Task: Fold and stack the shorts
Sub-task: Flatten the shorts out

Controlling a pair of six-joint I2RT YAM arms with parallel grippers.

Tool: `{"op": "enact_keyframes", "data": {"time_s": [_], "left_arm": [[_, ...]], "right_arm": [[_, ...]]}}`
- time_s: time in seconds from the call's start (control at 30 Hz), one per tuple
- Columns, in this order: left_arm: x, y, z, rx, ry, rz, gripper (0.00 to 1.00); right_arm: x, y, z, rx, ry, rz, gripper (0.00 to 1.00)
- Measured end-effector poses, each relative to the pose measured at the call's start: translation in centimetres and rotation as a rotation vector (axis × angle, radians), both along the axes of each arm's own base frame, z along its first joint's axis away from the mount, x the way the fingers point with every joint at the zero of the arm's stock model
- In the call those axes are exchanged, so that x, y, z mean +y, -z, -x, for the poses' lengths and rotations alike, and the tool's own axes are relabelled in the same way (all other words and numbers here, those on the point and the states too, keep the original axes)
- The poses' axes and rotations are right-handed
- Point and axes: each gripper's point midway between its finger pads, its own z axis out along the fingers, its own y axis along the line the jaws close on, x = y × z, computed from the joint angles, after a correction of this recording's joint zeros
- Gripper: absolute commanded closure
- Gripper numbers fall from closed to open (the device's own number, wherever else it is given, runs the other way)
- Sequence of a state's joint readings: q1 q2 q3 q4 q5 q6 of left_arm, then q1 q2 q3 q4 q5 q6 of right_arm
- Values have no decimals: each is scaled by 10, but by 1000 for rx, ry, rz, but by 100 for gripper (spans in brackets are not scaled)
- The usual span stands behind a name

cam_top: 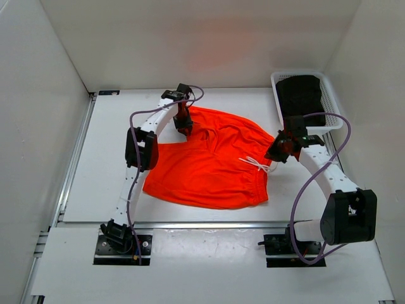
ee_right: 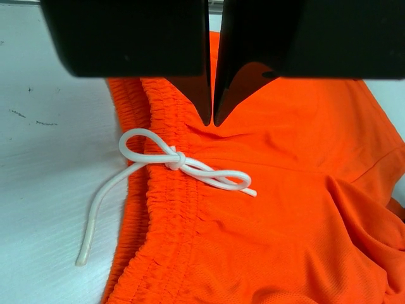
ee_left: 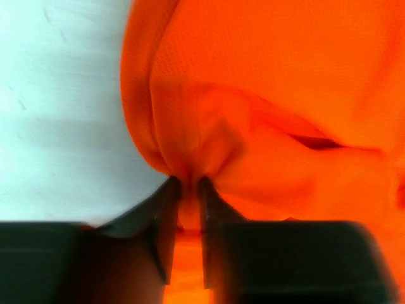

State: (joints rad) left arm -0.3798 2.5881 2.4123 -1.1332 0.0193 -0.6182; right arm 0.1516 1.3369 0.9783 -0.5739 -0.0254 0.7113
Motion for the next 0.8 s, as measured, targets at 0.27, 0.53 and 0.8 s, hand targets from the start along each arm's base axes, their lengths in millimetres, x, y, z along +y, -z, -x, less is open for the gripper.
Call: {"op": "enact_keyframes", "data": {"time_s": [0.27,0.53,0.8], "left_arm": [[25,1,-14,-14,-23,-17,90],[133,-6,-48,-64,-178,-119,84],[204,-20,-67,-113,-269,-136,20]], "right_arm": [[-1,3,2,10,-15,12,92],[-2,12,3,36,-46,31,88],[4,20,-12,80,-106,44,57]]}}
